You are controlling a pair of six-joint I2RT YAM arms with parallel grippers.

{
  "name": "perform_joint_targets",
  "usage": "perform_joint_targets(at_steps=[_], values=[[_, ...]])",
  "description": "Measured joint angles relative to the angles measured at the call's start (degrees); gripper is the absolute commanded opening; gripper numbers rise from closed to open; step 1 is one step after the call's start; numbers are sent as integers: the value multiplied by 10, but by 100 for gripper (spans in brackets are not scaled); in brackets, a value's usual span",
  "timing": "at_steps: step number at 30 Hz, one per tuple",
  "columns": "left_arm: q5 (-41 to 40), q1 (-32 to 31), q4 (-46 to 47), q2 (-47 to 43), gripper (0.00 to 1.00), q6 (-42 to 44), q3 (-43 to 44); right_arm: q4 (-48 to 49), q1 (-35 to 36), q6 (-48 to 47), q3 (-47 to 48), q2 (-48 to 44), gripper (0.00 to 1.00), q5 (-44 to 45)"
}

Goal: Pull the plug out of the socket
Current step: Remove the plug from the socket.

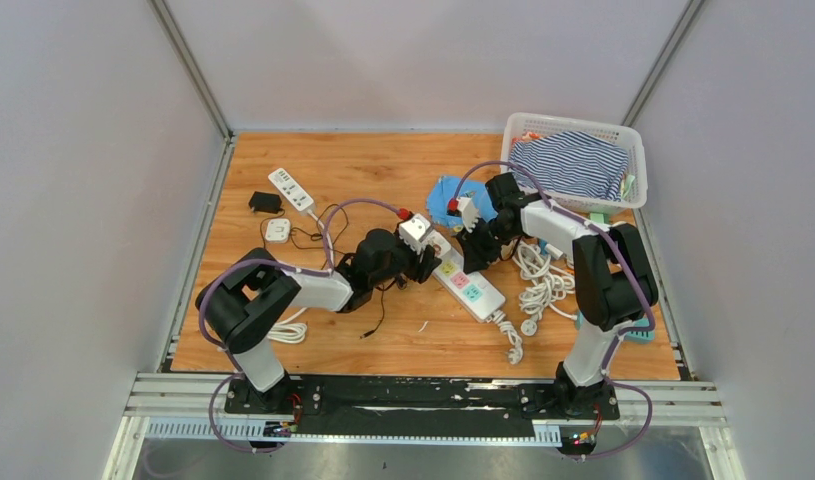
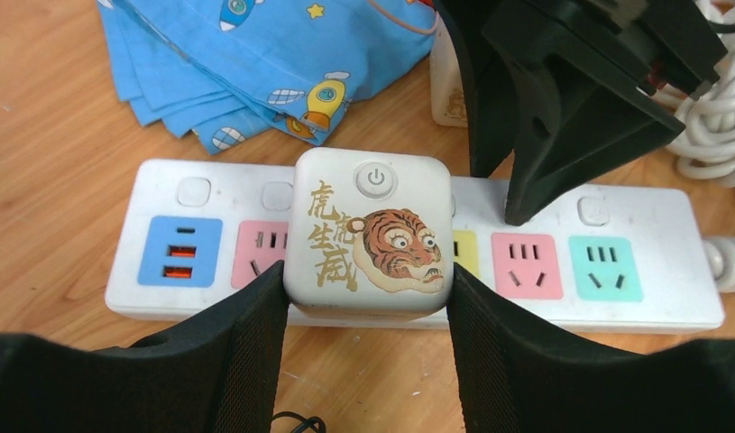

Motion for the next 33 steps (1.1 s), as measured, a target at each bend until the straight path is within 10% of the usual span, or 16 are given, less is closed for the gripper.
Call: perform_joint_targets(at_steps=[10,21,33], values=[[-89,-41,0,-12,0,65,-9,-2,0,0,1,2,37,-5],[39,34,45,-3,0,-43,-23,-6,0,2,8,11,37,-11],[-99,-54,69,-45,0,93,-74,-17,2,5,13,19,37,-22]])
